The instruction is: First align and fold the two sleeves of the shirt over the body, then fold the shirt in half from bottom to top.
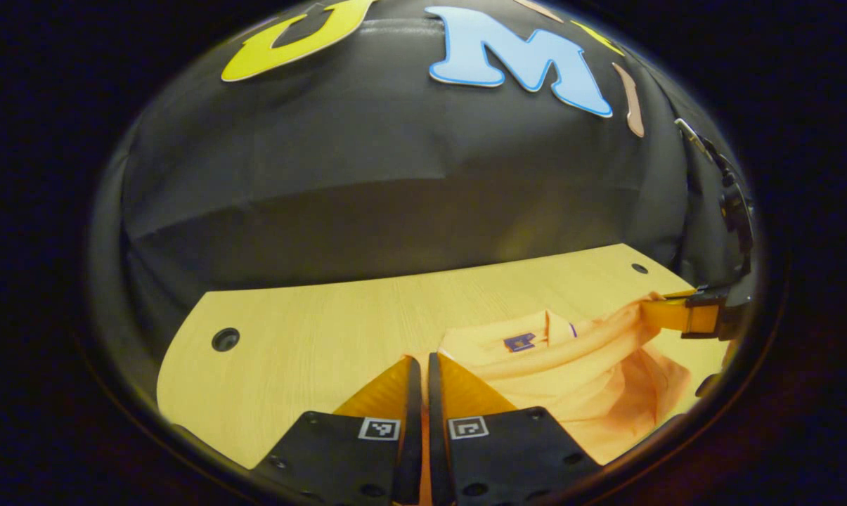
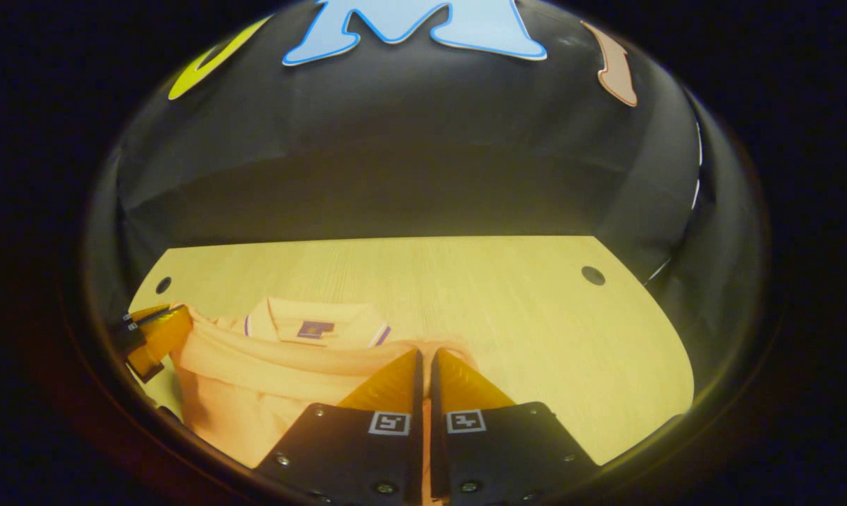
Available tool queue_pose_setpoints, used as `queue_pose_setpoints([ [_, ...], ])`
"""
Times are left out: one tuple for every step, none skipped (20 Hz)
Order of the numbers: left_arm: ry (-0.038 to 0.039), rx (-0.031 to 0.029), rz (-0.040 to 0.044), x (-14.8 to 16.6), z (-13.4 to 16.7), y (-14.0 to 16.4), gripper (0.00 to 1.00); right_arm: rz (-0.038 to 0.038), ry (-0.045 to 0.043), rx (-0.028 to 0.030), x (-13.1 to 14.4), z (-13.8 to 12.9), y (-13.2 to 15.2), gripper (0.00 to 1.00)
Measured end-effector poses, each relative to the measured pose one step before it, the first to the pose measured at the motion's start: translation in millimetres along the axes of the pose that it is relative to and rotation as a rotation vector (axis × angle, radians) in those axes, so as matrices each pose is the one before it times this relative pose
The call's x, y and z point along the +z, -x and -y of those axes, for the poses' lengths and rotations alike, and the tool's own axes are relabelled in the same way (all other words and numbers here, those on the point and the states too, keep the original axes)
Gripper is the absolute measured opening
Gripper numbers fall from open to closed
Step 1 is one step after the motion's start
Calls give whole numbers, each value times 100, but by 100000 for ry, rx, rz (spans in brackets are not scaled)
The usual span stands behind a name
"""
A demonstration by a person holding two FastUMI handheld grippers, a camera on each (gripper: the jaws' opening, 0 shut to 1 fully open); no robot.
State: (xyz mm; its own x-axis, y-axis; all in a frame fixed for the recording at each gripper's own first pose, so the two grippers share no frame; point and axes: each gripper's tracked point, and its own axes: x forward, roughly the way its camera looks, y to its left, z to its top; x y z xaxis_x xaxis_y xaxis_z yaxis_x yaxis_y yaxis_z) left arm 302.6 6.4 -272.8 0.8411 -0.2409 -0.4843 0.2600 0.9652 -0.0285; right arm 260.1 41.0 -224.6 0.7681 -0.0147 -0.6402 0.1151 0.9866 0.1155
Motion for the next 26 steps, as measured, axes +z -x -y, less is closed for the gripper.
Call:
queue_pose_setpoints([
  [-62, 303, -197, -74, 8, 206, 13, 78, 186, 4, -92, -42, 263, 5],
  [-450, -848, -1180, -151, 234, 103, 14, 208, 458, -744, -21, 89, 148, 9],
  [-517, 472, -330, -38, -55, 293, 15, -133, 653, -1160, -113, 199, 61, 9],
  [-156, -668, 59, 126, 167, 287, 16, -273, 516, 223, -4, -74, 81, 12],
  [11, 1, 110, -95, 136, 424, 16, 80, 287, 348, -247, -169, 369, 16],
  [-53, 300, 752, 191, 19, 211, 20, 404, 870, 46, -1051, -661, 580, 20],
  [76, 691, 1105, 313, 21, 281, 26, 576, 1022, -250, -30, 110, 14, 23],
  [-67, 1034, 594, 191, -82, 494, 35, 642, 810, 179, 130, 36, 251, 32],
  [-450, 923, 339, 81, -14, 381, 42, 840, 228, 653, 112, -45, 415, 35],
  [-300, 990, 846, 304, 14, 447, 54, 698, 82, 1168, 165, -109, 370, 44],
  [535, 209, 1174, 431, 217, 428, 59, 1086, 28, 662, 179, 19, 444, 45],
  [1164, -91, 1180, 414, 232, 615, 70, 1019, 24, 395, 119, 132, 423, 50],
  [1073, 142, 893, 182, 269, 697, 70, 828, -341, 271, 90, 163, 515, 55],
  [616, -364, 627, 235, 363, 640, 73, 1093, -599, 446, 262, 13, 601, 57],
  [-182, 180, 1176, 310, 276, 584, 79, 1086, -532, 311, 63, 46, 507, 57],
  [-571, 354, 885, 253, 184, 754, 82, 811, -316, 377, 116, 4, 521, 68],
  [-132, 82, 1127, 307, 307, 659, 84, 1212, 111, 216, 99, 57, 664, 71],
  [355, -472, 873, 229, 387, 719, 93, 1230, 834, -199, 245, 112, 673, 72],
  [620, -635, 770, 228, 472, 586, 94, 1389, 1098, -182, 44, 116, 736, 70],
  [762, -752, 989, 197, 464, 652, 94, 1390, 1139, -65, 194, 100, 679, 82],
  [328, -368, 1069, 191, 346, 598, 94, 1471, 999, -293, 245, 170, 787, 88],
  [-242, 364, 1085, 288, 71, 566, 94, 1388, 863, -95, 278, 118, 783, 90],
  [4, -104, 1770, 422, 335, 631, 94, 1544, 912, -90, 279, 71, 955, 90],
  [583, -456, 1978, 592, 353, 752, 94, 1992, 780, 7, 516, 72, 1011, 91],
  [739, -403, 1732, 528, 390, 756, 94, 2415, 563, 159, 517, 19, 948, 92],
  [586, -286, 1326, 384, 362, 697, 96, 2406, 580, -45, 574, 90, 976, 94],
])
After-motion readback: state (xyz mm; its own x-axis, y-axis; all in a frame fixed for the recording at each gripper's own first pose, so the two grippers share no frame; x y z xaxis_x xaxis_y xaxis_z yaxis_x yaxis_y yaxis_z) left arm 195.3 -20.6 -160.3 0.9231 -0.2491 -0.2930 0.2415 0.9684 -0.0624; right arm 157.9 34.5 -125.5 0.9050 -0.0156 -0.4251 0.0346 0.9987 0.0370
